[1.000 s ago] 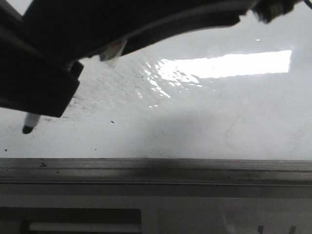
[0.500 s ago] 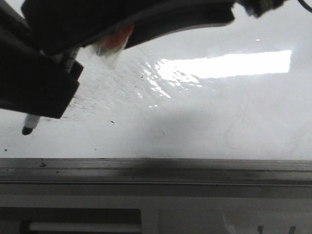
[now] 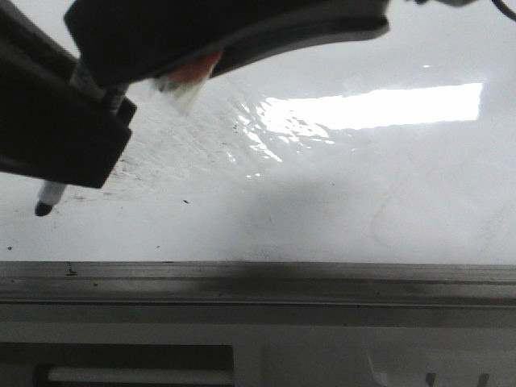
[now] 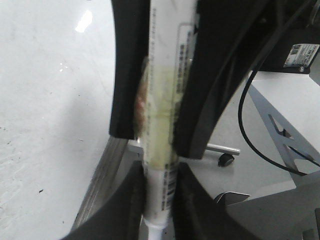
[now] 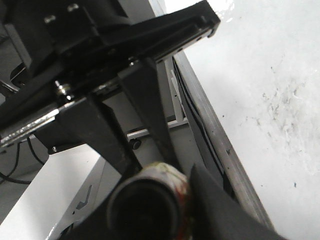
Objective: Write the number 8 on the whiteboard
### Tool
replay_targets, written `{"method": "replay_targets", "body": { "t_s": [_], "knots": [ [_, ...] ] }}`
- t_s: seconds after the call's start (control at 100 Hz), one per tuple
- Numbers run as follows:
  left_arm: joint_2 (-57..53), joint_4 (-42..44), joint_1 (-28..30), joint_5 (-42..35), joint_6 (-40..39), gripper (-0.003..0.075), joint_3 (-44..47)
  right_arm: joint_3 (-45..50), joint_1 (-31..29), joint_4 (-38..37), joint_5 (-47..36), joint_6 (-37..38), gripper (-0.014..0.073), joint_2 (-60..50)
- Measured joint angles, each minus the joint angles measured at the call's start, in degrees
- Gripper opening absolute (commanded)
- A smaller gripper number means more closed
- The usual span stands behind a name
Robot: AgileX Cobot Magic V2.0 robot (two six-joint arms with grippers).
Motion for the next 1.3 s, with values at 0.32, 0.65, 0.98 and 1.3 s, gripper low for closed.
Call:
{"method": "replay_targets", "body": {
  "t_s": [0.32, 0.65, 0.98, 1.3],
  "knots": [
    [-5.0, -1.2, 0.4, -6.0, -2.1, 0.0492, 0.0, 0.0, 0.1, -3.8, -6.5, -4.0, -0.0042, -4.7],
    [-26.3, -2.0, 9.1, -12.2, -10.5, 0.0466, 6.9, 11.5, 0.1, -9.2, -23.5, -4.6, -0.0042, -18.8],
    [-35.7, -8.0, 13.4, -21.9, -11.8, 0.009, 17.5, 14.7, 0.1, -15.0, -35.4, -4.6, -0.0043, -18.0],
    [-35.8, -8.8, 13.4, -22.1, -11.8, -0.002, 18.4, 13.5, 0.1, -15.1, -43.6, -4.7, -0.0044, -10.7]
  ]
}}
